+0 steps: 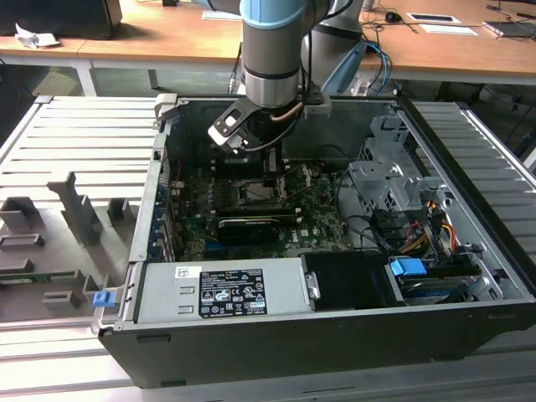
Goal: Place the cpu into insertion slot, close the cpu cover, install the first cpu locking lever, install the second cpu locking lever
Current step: 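Close the cpu cover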
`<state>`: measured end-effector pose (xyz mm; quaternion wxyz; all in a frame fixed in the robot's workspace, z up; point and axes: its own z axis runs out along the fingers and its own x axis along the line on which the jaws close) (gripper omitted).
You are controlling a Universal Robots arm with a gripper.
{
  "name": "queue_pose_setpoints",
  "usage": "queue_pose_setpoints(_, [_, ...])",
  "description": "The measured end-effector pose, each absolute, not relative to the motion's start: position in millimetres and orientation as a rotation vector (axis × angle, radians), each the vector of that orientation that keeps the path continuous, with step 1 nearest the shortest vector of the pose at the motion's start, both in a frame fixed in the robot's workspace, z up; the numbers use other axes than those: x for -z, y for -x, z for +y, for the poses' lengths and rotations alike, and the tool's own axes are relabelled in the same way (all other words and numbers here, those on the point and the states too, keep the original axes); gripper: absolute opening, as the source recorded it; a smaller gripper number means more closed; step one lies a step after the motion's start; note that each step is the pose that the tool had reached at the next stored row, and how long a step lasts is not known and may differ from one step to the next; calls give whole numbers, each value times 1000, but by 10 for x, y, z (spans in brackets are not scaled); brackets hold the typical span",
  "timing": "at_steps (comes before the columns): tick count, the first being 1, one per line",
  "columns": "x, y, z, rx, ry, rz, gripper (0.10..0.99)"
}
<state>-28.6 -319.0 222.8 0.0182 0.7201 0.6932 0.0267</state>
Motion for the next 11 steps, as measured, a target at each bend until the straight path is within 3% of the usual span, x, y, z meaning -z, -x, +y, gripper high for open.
queue_pose_setpoints(11, [-2328, 286, -3189, -83, -2236, 2153, 106])
